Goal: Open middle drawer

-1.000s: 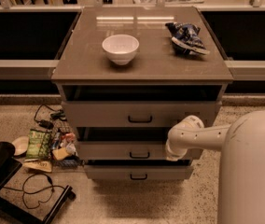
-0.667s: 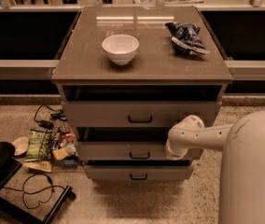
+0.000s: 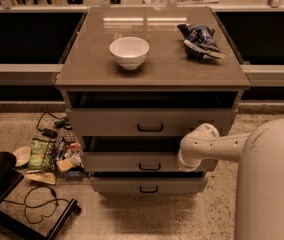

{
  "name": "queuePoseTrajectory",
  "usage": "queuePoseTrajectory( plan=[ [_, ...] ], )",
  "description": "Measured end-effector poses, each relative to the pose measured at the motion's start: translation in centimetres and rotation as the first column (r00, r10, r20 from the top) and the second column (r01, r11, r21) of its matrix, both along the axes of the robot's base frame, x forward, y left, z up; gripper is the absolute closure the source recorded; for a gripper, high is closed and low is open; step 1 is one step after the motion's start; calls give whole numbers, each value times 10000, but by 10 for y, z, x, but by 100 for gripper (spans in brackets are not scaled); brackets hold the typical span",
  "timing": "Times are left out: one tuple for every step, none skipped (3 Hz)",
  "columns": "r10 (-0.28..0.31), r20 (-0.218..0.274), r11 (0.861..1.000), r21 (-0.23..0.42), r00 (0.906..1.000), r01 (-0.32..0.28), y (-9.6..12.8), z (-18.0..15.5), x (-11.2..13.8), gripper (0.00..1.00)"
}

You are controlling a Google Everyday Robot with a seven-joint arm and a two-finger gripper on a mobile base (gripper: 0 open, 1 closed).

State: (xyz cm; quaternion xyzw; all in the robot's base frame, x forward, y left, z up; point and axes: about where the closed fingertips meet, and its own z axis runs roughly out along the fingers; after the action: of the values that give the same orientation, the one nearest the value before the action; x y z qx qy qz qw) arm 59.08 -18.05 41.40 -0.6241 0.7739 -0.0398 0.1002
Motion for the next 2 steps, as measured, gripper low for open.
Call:
queuePoseTrajectory(
  plan=[
    [0,0,10000,0,10000,0,0,0,0,100],
    [0,0,10000,0,10000,0,0,0,0,82]
  ],
)
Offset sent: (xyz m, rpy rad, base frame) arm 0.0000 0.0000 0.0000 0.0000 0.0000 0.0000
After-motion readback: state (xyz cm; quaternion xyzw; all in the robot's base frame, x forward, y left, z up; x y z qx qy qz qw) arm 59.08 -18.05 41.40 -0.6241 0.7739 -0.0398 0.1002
